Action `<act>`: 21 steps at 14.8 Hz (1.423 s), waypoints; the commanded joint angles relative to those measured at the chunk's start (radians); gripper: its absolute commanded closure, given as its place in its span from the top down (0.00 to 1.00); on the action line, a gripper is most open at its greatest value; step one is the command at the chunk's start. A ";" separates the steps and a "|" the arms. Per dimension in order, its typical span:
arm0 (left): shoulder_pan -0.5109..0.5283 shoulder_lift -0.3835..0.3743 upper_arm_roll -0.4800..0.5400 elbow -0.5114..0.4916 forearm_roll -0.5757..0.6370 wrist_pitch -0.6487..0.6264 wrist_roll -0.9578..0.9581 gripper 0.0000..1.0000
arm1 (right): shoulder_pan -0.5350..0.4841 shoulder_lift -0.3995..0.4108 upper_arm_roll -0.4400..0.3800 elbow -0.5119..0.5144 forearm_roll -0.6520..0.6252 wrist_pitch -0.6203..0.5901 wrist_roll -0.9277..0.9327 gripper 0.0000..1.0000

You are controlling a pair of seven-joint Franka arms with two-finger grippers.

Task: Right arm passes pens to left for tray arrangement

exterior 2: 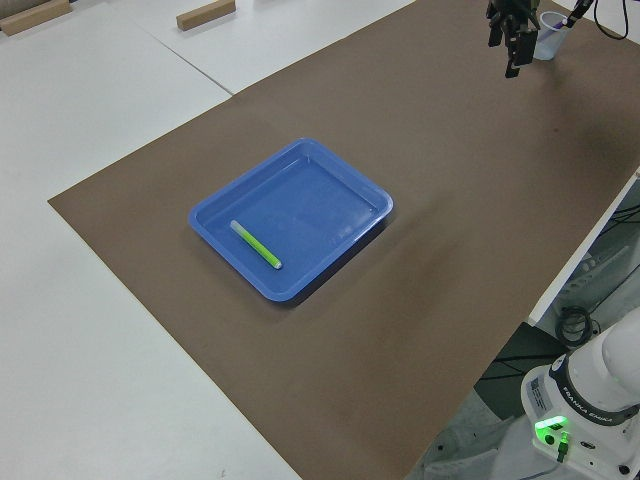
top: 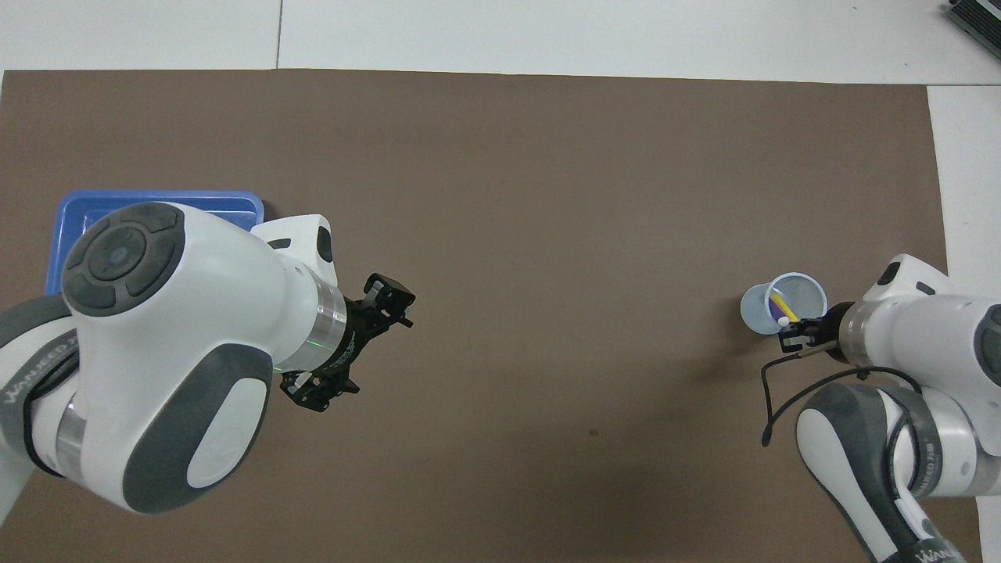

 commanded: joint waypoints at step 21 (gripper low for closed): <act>-0.081 -0.032 0.017 -0.075 -0.017 0.191 -0.316 1.00 | -0.007 -0.006 0.014 0.295 -0.014 -0.441 -0.016 0.00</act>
